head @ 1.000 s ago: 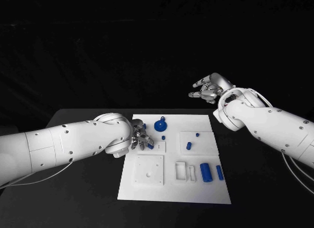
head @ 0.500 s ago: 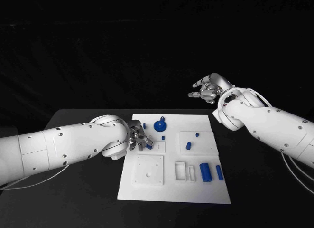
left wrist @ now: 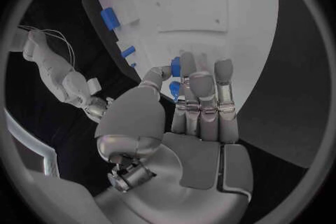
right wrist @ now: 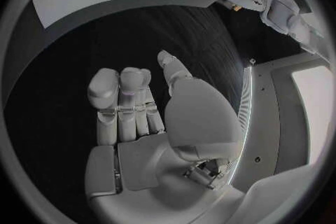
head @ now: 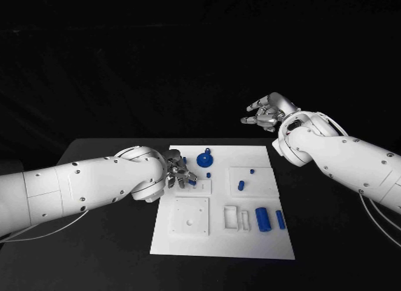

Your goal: Assemble the parts on the task board

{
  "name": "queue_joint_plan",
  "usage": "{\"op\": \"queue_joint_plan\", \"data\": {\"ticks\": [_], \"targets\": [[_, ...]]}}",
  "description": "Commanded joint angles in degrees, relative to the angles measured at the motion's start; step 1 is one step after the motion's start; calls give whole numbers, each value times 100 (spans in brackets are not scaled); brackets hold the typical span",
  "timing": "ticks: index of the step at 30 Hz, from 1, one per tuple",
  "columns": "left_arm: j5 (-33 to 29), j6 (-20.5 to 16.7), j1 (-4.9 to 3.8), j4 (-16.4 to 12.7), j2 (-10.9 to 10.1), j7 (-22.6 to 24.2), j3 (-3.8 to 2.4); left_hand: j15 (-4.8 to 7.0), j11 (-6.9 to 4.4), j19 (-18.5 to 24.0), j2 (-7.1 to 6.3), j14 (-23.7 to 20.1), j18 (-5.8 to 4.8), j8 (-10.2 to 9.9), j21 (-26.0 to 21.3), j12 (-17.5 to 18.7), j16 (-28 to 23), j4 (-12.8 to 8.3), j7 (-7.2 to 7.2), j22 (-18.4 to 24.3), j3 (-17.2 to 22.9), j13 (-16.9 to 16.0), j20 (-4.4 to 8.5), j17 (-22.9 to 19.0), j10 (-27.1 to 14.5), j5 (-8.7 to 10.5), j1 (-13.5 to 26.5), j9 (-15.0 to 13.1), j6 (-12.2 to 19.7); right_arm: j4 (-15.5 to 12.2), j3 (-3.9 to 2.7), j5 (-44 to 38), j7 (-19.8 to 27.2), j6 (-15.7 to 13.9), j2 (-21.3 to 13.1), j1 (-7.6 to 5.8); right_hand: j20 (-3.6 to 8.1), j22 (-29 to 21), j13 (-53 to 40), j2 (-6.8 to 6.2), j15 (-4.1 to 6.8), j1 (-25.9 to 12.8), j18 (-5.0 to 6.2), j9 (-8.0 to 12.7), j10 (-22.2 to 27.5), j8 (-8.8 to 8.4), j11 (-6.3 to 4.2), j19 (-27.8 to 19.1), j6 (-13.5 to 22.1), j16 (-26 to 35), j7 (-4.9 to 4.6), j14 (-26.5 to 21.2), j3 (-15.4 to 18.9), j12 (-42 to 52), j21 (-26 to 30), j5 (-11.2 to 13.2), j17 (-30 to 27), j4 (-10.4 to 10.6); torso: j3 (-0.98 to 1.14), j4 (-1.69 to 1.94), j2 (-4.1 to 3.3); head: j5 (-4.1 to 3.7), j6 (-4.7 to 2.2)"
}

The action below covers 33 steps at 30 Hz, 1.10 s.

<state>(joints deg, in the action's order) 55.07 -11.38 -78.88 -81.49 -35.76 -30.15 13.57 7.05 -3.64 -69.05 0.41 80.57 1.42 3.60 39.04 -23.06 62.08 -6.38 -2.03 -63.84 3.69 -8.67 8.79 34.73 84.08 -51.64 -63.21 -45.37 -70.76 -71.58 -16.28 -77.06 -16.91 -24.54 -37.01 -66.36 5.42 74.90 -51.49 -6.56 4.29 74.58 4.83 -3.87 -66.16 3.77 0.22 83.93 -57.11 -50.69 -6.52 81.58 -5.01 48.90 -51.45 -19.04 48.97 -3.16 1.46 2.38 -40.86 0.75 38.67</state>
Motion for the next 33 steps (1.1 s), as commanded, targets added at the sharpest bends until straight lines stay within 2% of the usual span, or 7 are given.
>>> {"op": "queue_joint_plan", "data": {"ticks": [1, 4, 5, 17, 18, 33], "targets": [[58, -134, 12, -8, 27, 123, -3, 47, -55, -22, -4, 4, 65, 20, -12, -28, -20, -946, 242, -5, 912, 0, -8, 7, 274, -17, -12, 4, -272, 3, -3, -58, -13, 69, 7, -2, -12, 619, 5, -27, -6, -2, 69, 3, -34, -16, -17, 321, -26, 32, 1, 37, 6, -11, 35, 23, -7, 28, 4, -1, -1, 3, 7], [63, -105, 29, 15, 51, 120, -2, 47, -55, -22, -4, 4, 65, 20, -12, -28, -20, -946, 242, -5, 912, 0, -8, 7, 274, -17, -12, 4, -272, 3, -3, -58, -16, 73, 8, -2, -12, 619, 5, -27, -6, -2, 69, 3, -34, -16, -17, 321, -26, 32, 1, 37, 6, -11, 35, 23, -7, 28, 4, -1, -3, -1, 8], [64, -94, 35, 26, 59, 118, -2, 45, -52, -178, 1, 4, 47, 20, -440, -19, -37, -946, 239, -466, 912, 5, -9, 9, 274, -8, -16, 17, -267, 3, -3, -58, -17, 74, 9, -1, -12, 619, 5, -27, -6, -2, 69, 3, -34, -16, -17, 321, -26, 32, 1, 37, 6, -11, 35, 23, -7, 28, 4, -1, -4, -2, 7], [108, 21, 78, 132, 141, 114, 1, 45, -52, -178, 1, 4, 47, 20, -440, -19, -37, -946, 239, -466, 912, 5, -9, 9, 274, -8, -16, 17, -267, 5, -2, -58, -18, 90, 11, -1, -10, 617, 8, -32, -4, -4, 70, 3, -35, -16, -17, 324, -23, 38, 1, 42, 8, -8, 46, 27, -6, 39, 1, 1, 0, -10, 18], [130, 23, 85, 136, 146, 117, 1, 44, -50, -381, 10, 3, 26, 18, -966, -8, -41, -944, 236, -1010, 910, 0, -9, 7, 276, 2, -18, 24, -260, 5, -2, -57, -17, 92, 12, -1, -10, 617, 8, -32, -4, -4, 70, 3, -35, -16, -17, 324, -23, 38, 1, 42, 8, -8, 46, 27, -6, 39, 0, 2, -1, -12, 16], [221, 87, 113, 166, 163, 116, 2, 44, -50, -381, 10, 3, 26, 18, -966, -8, -41, -944, 236, -1010, 910, 0, -9, 7, 276, 2, -18, 24, -260, 11, -2, -54, -16, 117, 22, 1, -9, 617, 9, -27, -5, -16, 70, 3, -37, -16, -18, 326, -24, 39, 1, 46, 9, -7, 46, 22, -6, 52, -1, 5, -1, 3, 29]]}}
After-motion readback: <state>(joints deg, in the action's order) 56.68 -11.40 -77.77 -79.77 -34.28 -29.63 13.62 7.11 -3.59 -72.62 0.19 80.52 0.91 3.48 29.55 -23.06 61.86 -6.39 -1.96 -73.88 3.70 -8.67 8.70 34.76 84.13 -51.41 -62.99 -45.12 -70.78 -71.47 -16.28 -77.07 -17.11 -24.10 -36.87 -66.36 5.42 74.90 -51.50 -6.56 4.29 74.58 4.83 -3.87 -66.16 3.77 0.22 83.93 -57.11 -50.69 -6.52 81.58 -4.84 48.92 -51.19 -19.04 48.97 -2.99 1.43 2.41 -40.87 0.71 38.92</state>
